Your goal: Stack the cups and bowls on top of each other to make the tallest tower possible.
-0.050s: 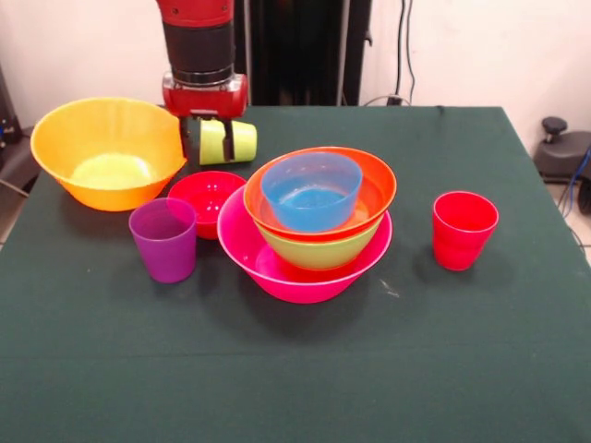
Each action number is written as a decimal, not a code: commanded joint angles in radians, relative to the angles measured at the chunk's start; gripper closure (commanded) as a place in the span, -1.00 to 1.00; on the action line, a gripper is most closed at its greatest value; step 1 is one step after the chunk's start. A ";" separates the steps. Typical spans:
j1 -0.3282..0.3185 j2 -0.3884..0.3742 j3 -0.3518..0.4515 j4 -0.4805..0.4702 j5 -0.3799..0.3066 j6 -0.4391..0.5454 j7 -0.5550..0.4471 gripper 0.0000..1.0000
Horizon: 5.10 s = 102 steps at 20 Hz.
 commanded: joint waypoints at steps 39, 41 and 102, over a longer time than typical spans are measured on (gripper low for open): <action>-0.081 0.080 0.018 -0.025 -0.242 0.092 -0.216 -1.00; -0.072 0.107 0.005 -0.036 -0.269 0.070 -0.186 -1.00; -0.080 0.159 0.029 -0.154 -0.310 0.092 -0.200 -1.00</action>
